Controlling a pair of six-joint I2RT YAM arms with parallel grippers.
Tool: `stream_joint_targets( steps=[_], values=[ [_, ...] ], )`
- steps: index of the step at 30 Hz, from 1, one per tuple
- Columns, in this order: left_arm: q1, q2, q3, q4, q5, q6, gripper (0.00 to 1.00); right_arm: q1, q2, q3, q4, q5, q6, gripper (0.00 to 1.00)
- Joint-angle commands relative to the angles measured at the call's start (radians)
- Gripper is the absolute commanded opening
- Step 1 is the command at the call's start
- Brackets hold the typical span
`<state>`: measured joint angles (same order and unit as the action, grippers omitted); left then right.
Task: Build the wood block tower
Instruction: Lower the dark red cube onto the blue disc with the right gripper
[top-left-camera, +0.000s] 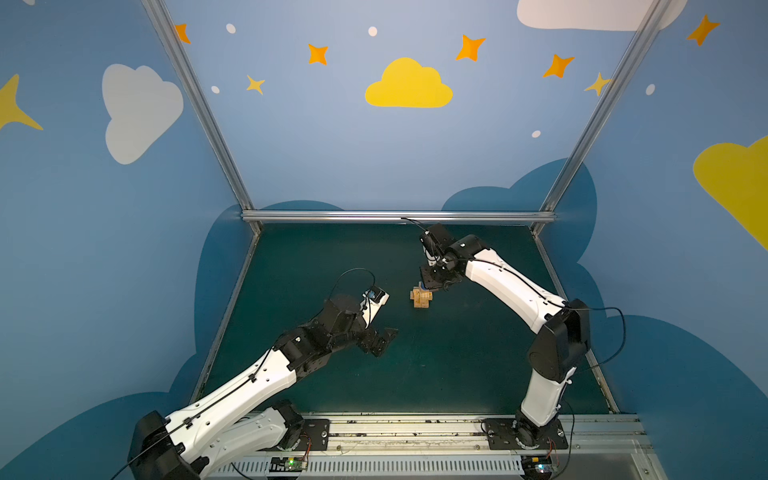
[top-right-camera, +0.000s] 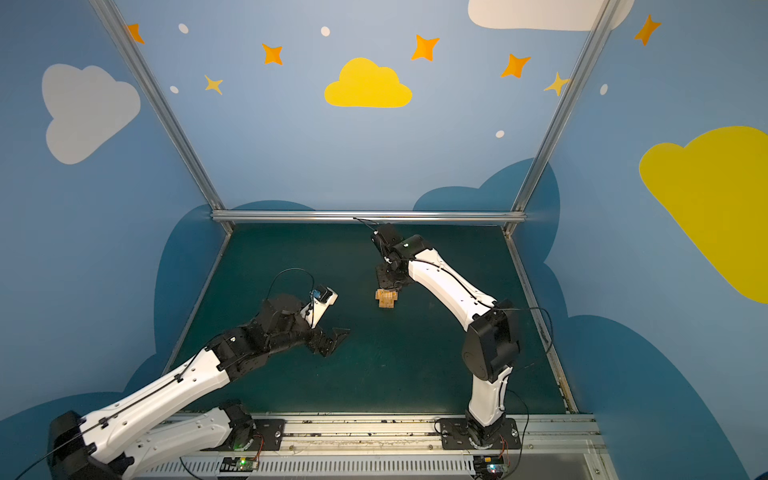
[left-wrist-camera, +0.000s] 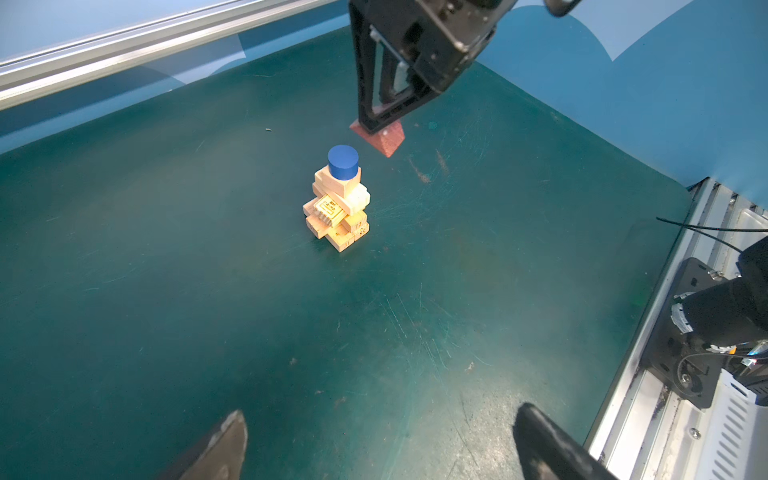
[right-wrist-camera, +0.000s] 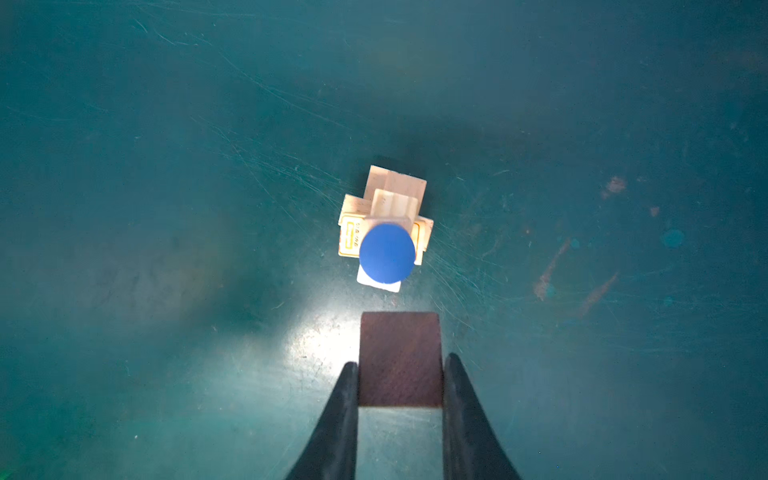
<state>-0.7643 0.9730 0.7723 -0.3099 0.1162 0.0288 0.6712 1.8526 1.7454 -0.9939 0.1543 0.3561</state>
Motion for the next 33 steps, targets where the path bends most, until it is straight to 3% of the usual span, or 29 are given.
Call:
stream_joint_targets(
  steps=[1, 33],
  values=[
    [-0.001, -0.003, -0.012, 0.021, 0.003, -0.003, 1.0, 0.002, 0.032, 0.044, -0.024, -0.013, -0.017, 0.17],
    [-0.003, 0.005, -0.015, 0.021, -0.004, 0.002, 1.0, -0.032, 0.152, 0.137, -0.034, -0.048, -0.045, 0.19]
  ],
)
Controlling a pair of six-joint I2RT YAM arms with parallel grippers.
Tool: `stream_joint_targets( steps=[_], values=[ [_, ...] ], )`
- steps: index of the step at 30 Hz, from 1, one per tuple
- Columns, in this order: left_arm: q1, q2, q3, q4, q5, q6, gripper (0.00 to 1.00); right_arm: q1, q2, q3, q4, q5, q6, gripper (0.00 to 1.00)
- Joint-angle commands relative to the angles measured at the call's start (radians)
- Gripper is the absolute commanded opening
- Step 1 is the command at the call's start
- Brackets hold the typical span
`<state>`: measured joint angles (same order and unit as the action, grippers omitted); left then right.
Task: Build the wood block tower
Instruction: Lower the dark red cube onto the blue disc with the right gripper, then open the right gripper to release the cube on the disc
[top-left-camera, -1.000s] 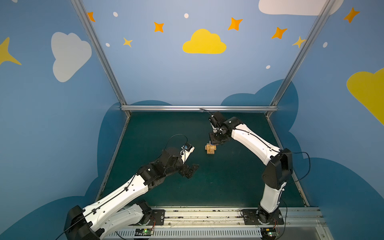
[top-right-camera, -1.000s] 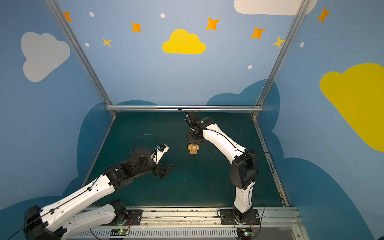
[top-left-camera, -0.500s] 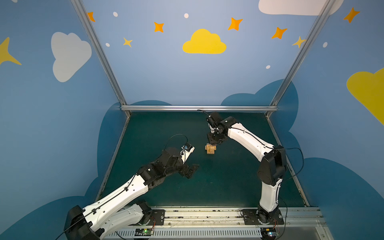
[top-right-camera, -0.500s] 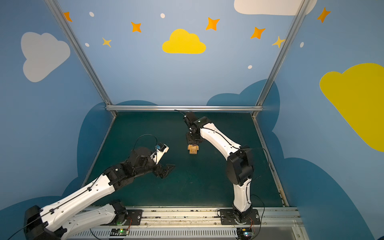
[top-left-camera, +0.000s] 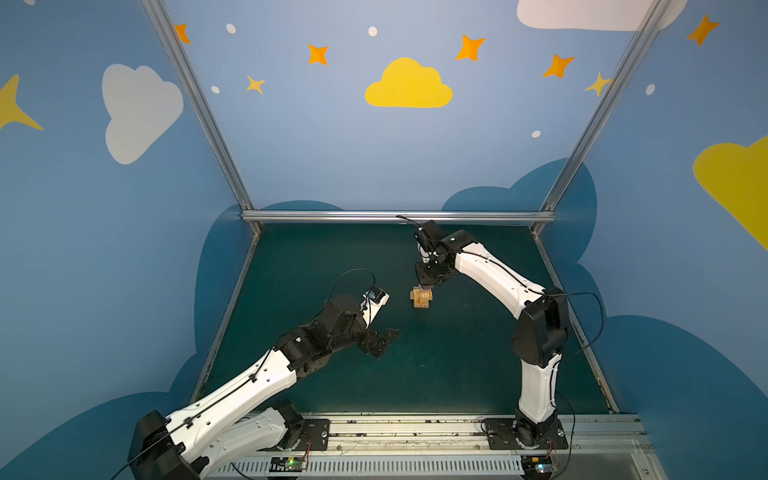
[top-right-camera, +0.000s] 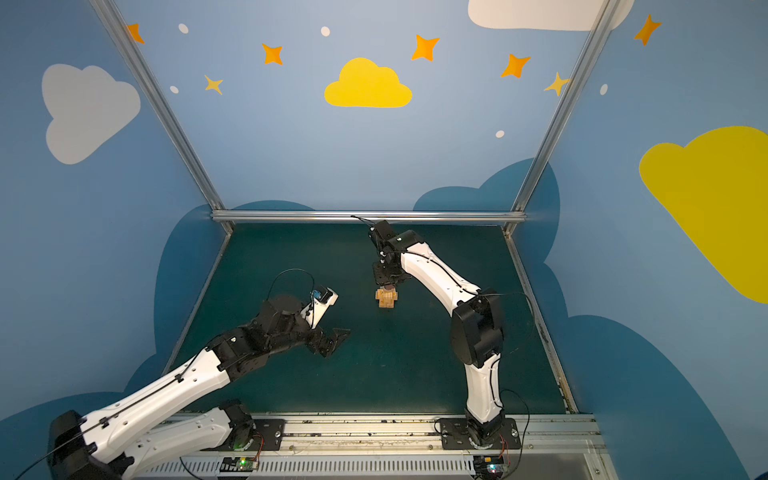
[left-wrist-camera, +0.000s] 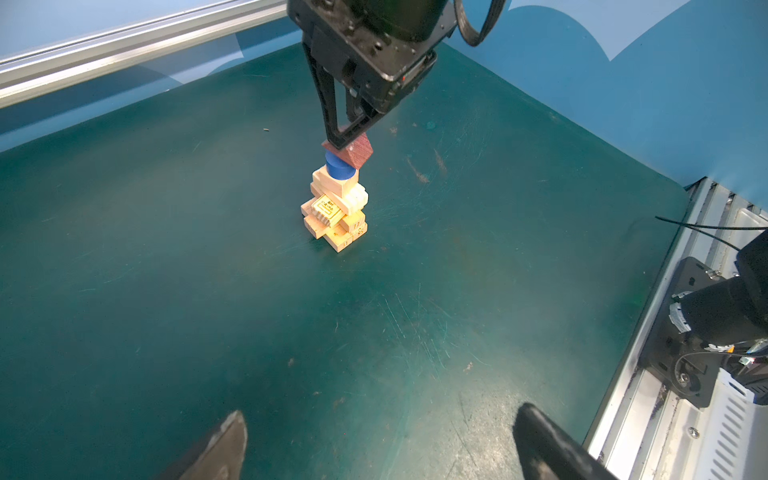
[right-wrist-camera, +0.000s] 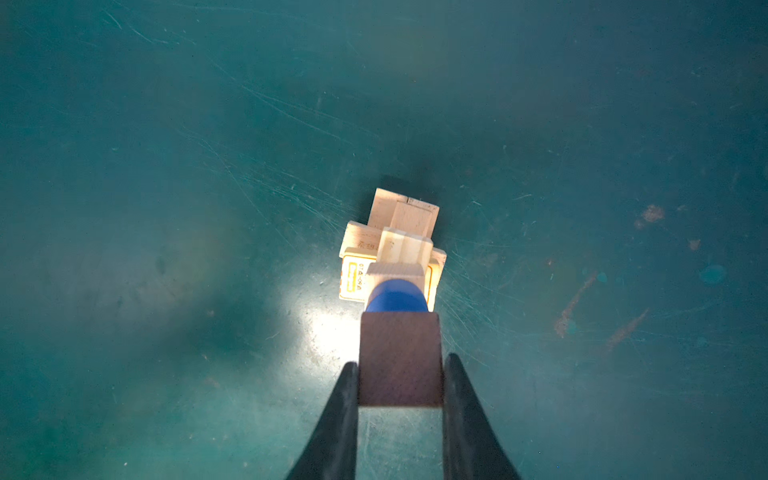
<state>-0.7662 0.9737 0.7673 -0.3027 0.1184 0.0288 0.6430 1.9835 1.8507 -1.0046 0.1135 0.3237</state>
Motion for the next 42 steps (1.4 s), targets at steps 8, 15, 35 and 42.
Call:
stream_joint_targets(
  steps=[8, 15, 35, 42],
  values=[
    [-0.001, 0.006, -0.01, 0.015, -0.006, 0.002, 1.0, -0.003, 0.035, 0.043, -0.031, -0.002, -0.012, 0.22],
    [-0.001, 0.007, -0.01, 0.014, -0.006, 0.0, 1.0, -0.005, 0.041, 0.044, -0.034, 0.008, -0.014, 0.23],
    [-0.001, 0.002, -0.011, 0.013, -0.019, 0.002, 1.0, -0.005, 0.052, 0.059, -0.046, 0.023, -0.015, 0.27],
    [-0.001, 0.002, -0.011, 0.015, -0.02, 0.002, 1.0, -0.005, 0.055, 0.061, -0.055, 0.022, -0.015, 0.33]
  ],
)
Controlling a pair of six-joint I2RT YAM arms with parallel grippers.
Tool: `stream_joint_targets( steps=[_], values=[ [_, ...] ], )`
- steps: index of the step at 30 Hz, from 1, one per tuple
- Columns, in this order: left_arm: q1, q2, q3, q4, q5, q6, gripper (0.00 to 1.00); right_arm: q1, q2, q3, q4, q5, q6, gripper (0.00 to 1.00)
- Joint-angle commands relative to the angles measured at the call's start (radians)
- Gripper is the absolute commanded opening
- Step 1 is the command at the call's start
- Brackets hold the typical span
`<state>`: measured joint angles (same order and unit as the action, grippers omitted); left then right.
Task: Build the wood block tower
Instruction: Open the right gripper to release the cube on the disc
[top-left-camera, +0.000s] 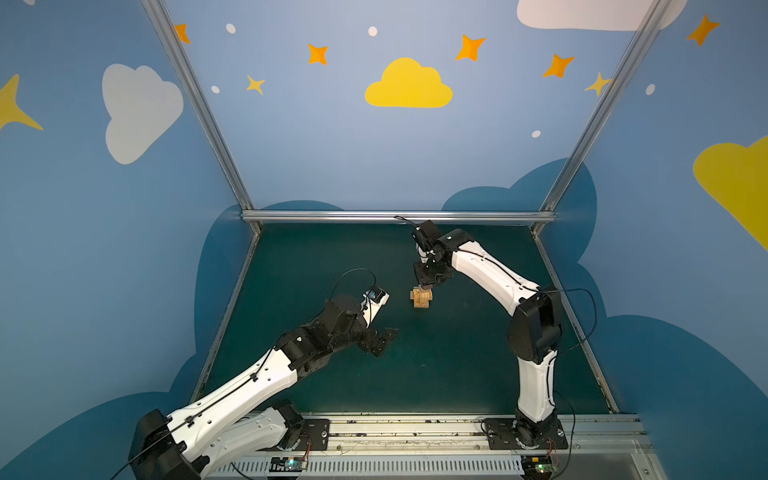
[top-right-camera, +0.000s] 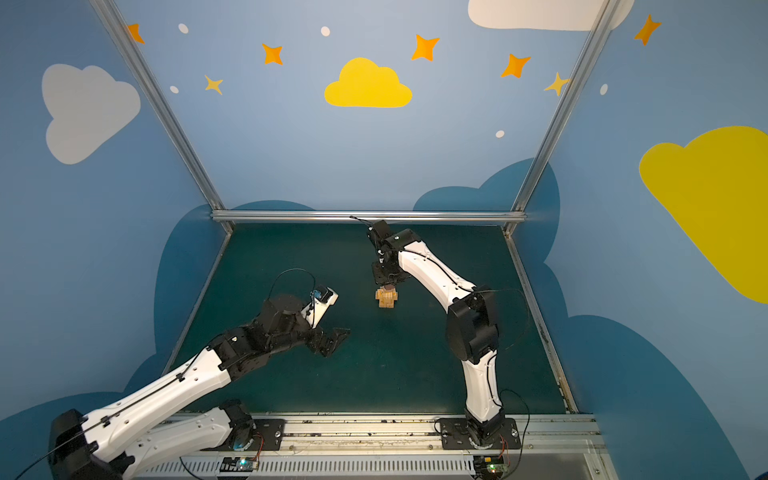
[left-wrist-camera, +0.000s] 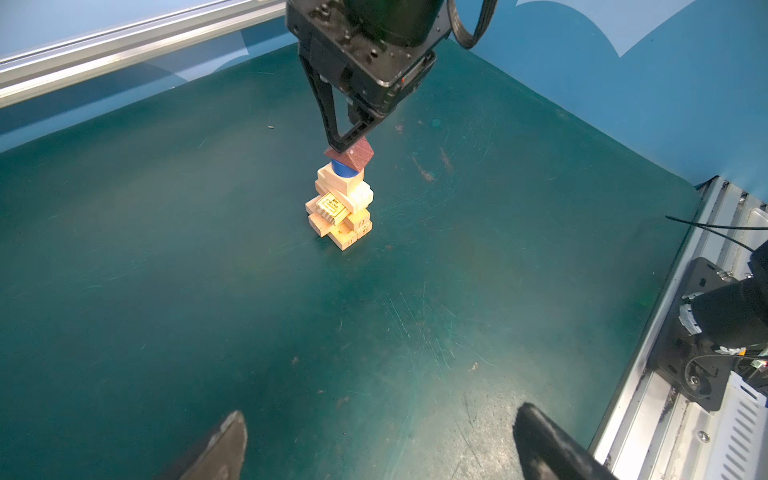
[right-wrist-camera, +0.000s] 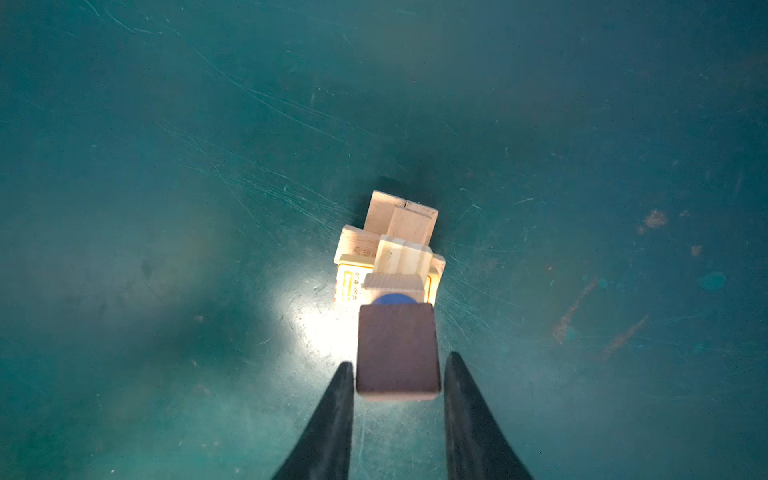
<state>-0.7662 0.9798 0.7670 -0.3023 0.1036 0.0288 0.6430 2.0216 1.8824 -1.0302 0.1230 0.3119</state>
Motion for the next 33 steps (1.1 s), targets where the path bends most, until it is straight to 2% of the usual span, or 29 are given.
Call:
stream_joint_targets(
  steps=[1, 6, 13, 18, 21, 22, 23, 24, 33],
  values=[
    [-0.001, -0.003, -0.011, 0.015, -0.005, 0.002, 1.0, -0.005, 0.018, 0.027, -0.03, 0.013, -0.004, 0.33],
    [-0.001, -0.003, -0.011, 0.014, -0.004, 0.002, 1.0, -0.005, 0.015, 0.03, -0.031, 0.015, -0.004, 0.35],
    [-0.001, -0.004, -0.012, 0.017, -0.011, 0.006, 1.0, 0.001, -0.004, 0.054, -0.039, 0.025, -0.005, 0.43],
    [0.001, -0.054, -0.032, 0.064, -0.057, 0.008, 1.0, 0.014, -0.033, 0.064, -0.041, 0.044, -0.012, 0.45],
    [-0.001, -0.113, -0.072, 0.131, -0.121, -0.013, 1.0, 0.02, -0.057, 0.057, -0.036, 0.057, -0.014, 0.49],
    [0.0, -0.134, -0.086, 0.151, -0.151, -0.018, 1.0, 0.022, -0.068, 0.054, -0.034, 0.061, -0.016, 0.54],
    [0.0, -0.152, -0.101, 0.166, -0.186, -0.026, 1.0, 0.024, -0.078, 0.049, -0.03, 0.067, -0.018, 0.65],
    [0.001, -0.168, -0.111, 0.178, -0.216, -0.029, 1.0, 0.024, -0.087, 0.043, -0.028, 0.07, -0.018, 0.7],
    [0.005, -0.246, -0.148, 0.206, -0.432, 0.015, 1.0, 0.026, -0.229, -0.024, 0.002, 0.094, -0.03, 0.72]
  ],
)
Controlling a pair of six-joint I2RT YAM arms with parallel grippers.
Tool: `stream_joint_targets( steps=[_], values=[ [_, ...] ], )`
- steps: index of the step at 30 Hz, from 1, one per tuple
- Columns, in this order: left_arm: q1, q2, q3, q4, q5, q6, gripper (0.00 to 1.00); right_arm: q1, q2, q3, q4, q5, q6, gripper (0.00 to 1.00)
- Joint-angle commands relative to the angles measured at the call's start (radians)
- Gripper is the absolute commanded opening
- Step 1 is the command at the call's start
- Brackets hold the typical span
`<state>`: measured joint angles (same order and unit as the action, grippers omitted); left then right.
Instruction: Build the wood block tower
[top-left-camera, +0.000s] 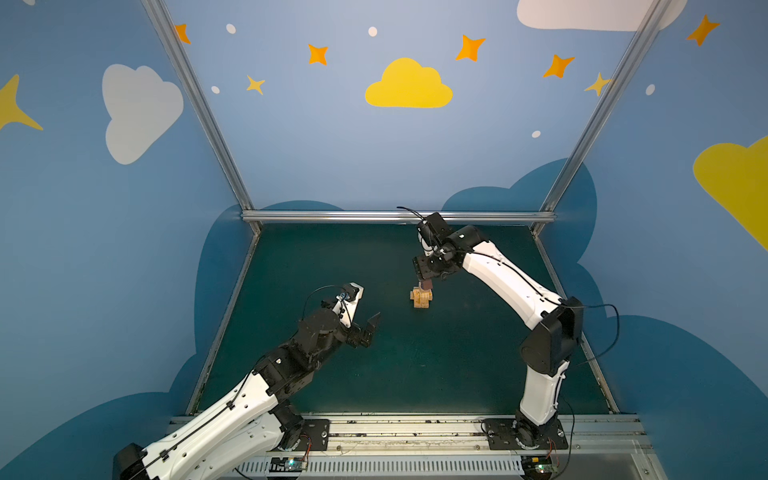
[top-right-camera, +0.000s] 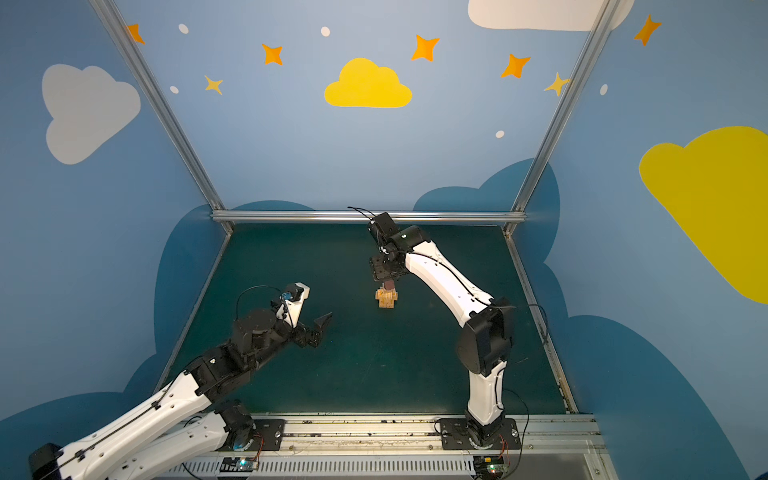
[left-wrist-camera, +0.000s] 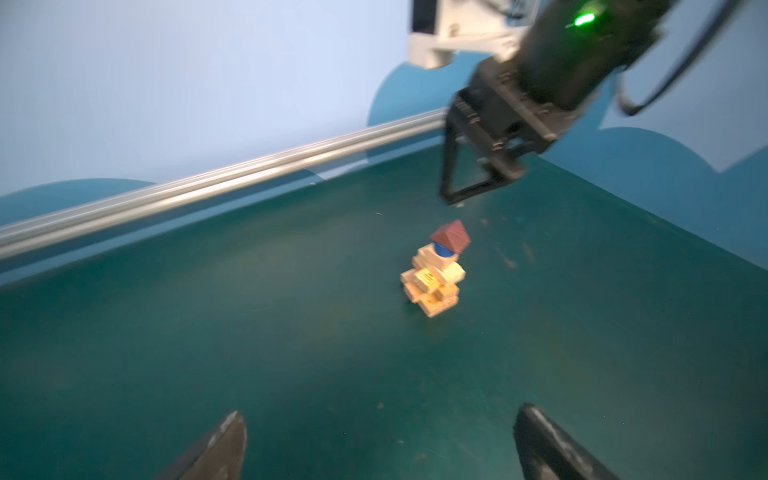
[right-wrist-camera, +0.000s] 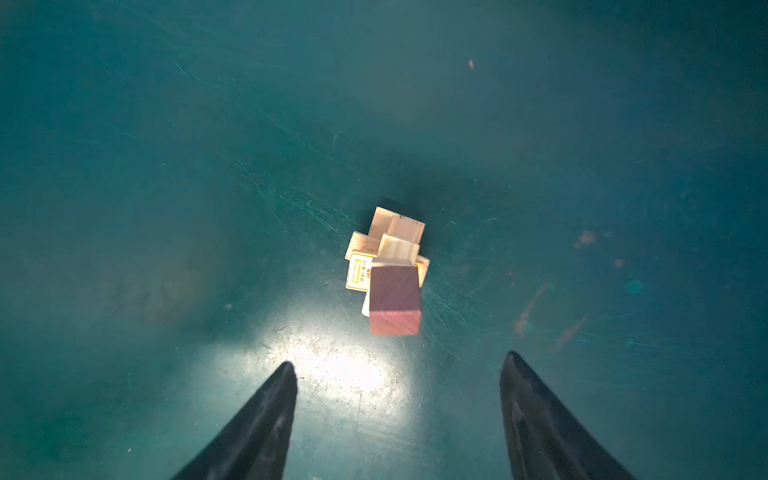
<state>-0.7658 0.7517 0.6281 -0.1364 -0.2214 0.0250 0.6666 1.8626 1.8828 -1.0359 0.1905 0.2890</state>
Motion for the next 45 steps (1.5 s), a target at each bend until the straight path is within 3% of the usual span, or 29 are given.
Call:
stream_joint_targets(
  steps=[1, 3, 6, 9, 13, 17, 19, 22, 26, 29, 34, 37, 39, 40, 41, 42, 44, 45],
  values=[
    [0.013, -0.024, -0.016, 0.058, -0.125, 0.023, 1.0, 0.002, -0.099, -0.044, 0.021, 0.036, -0.01, 0.72],
    [0.059, -0.031, -0.031, 0.12, -0.14, 0.025, 1.0, 0.001, -0.17, -0.107, 0.068, 0.065, -0.022, 0.72],
    [0.206, -0.01, -0.027, 0.205, -0.178, -0.068, 1.0, 0.001, -0.324, -0.294, 0.243, 0.14, -0.076, 0.72],
    [0.321, 0.023, -0.039, 0.315, -0.27, -0.147, 1.0, -0.017, -0.497, -0.514, 0.451, 0.28, -0.141, 0.73],
    [0.449, 0.096, -0.09, 0.443, -0.366, -0.107, 1.0, -0.143, -0.688, -0.795, 0.676, 0.348, -0.226, 0.82],
    [0.568, 0.193, -0.185, 0.507, -0.406, -0.106, 1.0, -0.256, -0.746, -1.093, 0.989, 0.409, -0.381, 0.89],
    [0.629, 0.257, -0.243, 0.551, -0.351, -0.108, 1.0, -0.329, -0.744, -1.198, 1.092, 0.37, -0.381, 0.9],
    [0.698, 0.362, -0.308, 0.634, -0.203, -0.121, 1.0, -0.416, -0.73, -1.327, 1.194, 0.214, -0.305, 0.9],
    [0.729, 0.441, -0.327, 0.729, -0.055, -0.091, 1.0, -0.446, -0.687, -1.514, 1.548, 0.074, -0.32, 0.9],
    [0.761, 0.507, -0.32, 0.82, 0.039, -0.093, 1.0, -0.48, -0.582, -1.565, 1.739, -0.013, -0.347, 0.9],
    [0.832, 0.573, -0.232, 0.723, 0.125, -0.141, 1.0, -0.535, -0.51, -1.583, 1.901, -0.149, -0.387, 0.9],
    [0.888, 0.635, -0.307, 0.945, 0.284, -0.165, 1.0, -0.613, -0.427, -1.594, 1.974, -0.253, -0.337, 0.91],
    [0.89, 0.716, -0.331, 1.053, 0.333, -0.147, 1.0, -0.632, -0.315, -1.567, 2.058, -0.222, -0.3, 0.91],
    [0.891, 0.753, -0.332, 1.1, 0.385, -0.128, 1.0, -0.632, -0.305, -1.538, 2.032, -0.172, -0.281, 0.91],
    [0.886, 0.785, -0.32, 1.124, 0.426, -0.099, 1.0, -0.635, -0.356, -1.484, 1.843, -0.158, -0.273, 0.91],
    [0.866, 0.786, -0.298, 1.076, 0.392, -0.087, 1.0, -0.634, -0.349, -1.478, 1.818, -0.151, -0.27, 0.91],
    [0.821, 0.766, -0.227, 0.904, 0.184, -0.119, 1.0, -0.629, -0.32, -1.516, 1.958, -0.131, -0.273, 0.91],
    [0.813, 0.773, -0.226, 0.917, 0.158, -0.118, 1.0, -0.63, -0.342, -1.502, 1.895, -0.126, -0.265, 0.91]
  ],
)
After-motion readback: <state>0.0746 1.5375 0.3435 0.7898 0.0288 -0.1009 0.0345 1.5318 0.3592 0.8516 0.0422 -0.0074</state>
